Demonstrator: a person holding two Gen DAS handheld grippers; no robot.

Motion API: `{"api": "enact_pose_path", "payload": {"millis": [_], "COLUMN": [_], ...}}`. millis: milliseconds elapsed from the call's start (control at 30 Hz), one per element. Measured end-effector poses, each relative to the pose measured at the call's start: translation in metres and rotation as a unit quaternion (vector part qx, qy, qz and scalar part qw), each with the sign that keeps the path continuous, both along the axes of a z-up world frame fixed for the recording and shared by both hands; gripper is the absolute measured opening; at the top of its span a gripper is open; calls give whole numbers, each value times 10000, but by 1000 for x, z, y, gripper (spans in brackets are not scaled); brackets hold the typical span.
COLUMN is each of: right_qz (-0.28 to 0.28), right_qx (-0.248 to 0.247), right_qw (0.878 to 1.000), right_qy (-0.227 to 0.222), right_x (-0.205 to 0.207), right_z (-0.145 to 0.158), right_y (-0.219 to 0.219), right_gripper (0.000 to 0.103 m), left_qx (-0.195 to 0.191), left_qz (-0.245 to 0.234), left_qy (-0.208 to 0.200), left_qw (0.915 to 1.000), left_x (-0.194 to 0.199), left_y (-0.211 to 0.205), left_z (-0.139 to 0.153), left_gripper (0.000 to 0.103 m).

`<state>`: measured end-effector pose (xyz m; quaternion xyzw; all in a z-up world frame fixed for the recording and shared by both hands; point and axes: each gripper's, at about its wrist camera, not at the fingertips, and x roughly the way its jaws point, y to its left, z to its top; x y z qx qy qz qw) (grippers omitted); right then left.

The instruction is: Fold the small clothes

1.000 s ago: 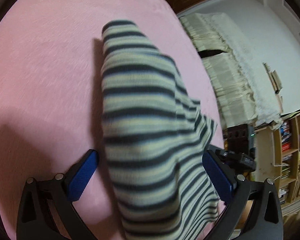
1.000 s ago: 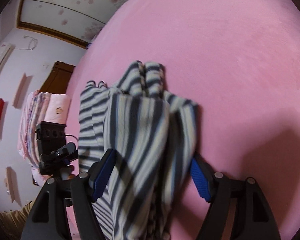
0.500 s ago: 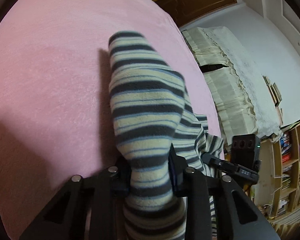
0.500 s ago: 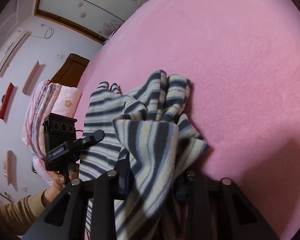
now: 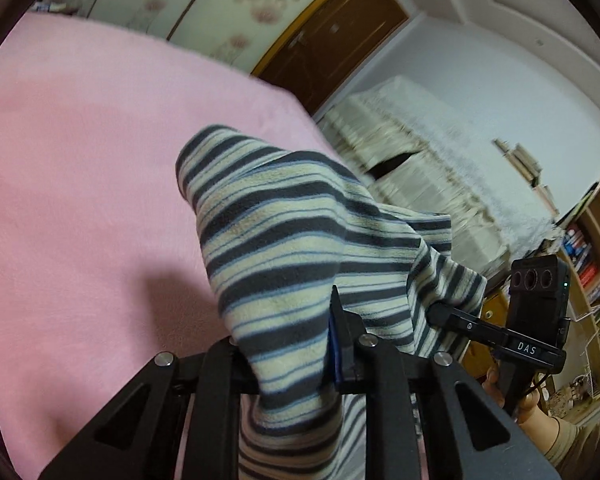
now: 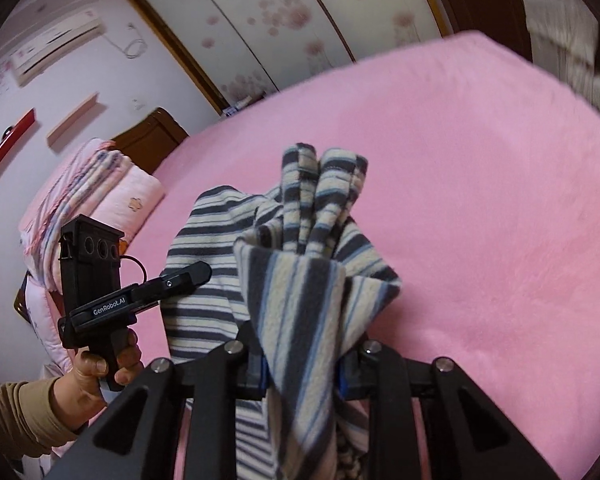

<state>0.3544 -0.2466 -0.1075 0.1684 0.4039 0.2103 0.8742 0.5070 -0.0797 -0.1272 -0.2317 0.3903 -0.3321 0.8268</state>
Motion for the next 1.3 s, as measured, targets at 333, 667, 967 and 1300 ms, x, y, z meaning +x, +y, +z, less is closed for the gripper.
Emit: {"api": "enact_pose_path", "payload": {"millis": [333,667,967,1300], "right_qz": [716,1664,1315,449], "right_qx": [261,906,1013,526], "right_qw": [9956,9805,9861,9950], "right_qy": [-551,-517,107,717], "right_x": [-42,-12,74,143], "right_z": [88,82,-17,-110], "right_y": [110,267,352,351], "right_gripper": [23,23,23,23], "left_qx": [-201,900,1518,1967], "left_qz": [974,1502,1246,858], "left_qy": [-687,-688,-277,131], "left_qw": [9927,9821,9801,9766], "left_x": [-84,-88,24,130], "left_y": [135,299,359,347], "left_z": [99,134,57,-65], "left_gripper": [17,18,18,24]}}
